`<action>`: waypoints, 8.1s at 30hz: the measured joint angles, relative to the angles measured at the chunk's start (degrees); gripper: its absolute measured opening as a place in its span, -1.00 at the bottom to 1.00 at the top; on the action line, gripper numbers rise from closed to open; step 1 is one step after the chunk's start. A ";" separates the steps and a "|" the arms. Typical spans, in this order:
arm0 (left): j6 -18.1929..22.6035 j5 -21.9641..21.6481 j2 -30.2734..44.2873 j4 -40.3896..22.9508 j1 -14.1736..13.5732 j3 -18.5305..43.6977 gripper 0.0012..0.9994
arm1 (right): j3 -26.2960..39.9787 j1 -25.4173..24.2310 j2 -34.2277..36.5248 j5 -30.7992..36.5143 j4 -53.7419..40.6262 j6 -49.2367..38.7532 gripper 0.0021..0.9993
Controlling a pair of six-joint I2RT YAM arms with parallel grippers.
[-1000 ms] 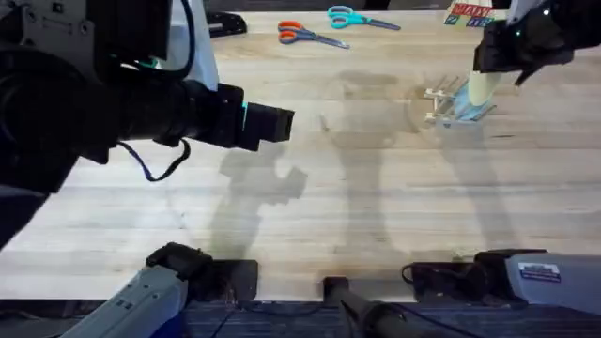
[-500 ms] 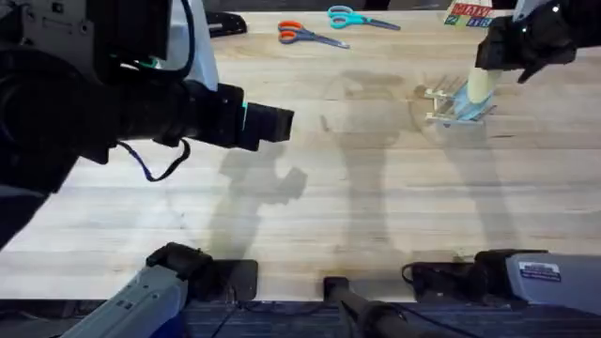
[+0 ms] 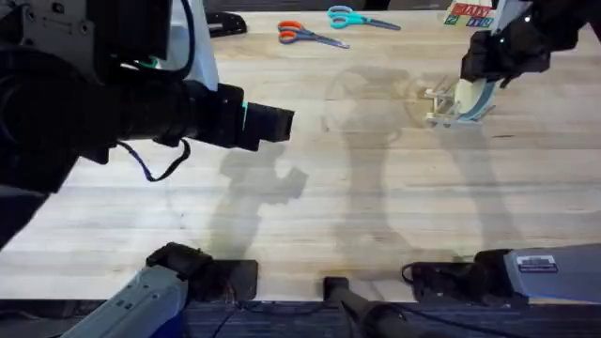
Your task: Pick up the plates from the table one by one and place each into a slot on the dish rack.
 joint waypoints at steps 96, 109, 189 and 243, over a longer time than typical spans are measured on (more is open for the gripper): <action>0.00 0.00 0.01 -0.01 0.00 0.00 0.99 | 6.73 4.00 -20.75 4.98 -10.48 -1.77 0.74; 0.00 -0.01 0.00 -0.07 0.00 0.00 0.99 | 6.73 10.42 -23.92 -8.20 -14.05 -5.50 0.92; 13.86 26.06 33.22 8.69 40.16 0.00 -0.92 | 6.73 12.46 -23.93 -40.90 -12.92 -9.22 0.99; 13.70 26.17 40.77 12.85 40.24 0.00 -0.93 | 6.73 12.46 -23.93 -40.92 -12.92 -9.22 0.99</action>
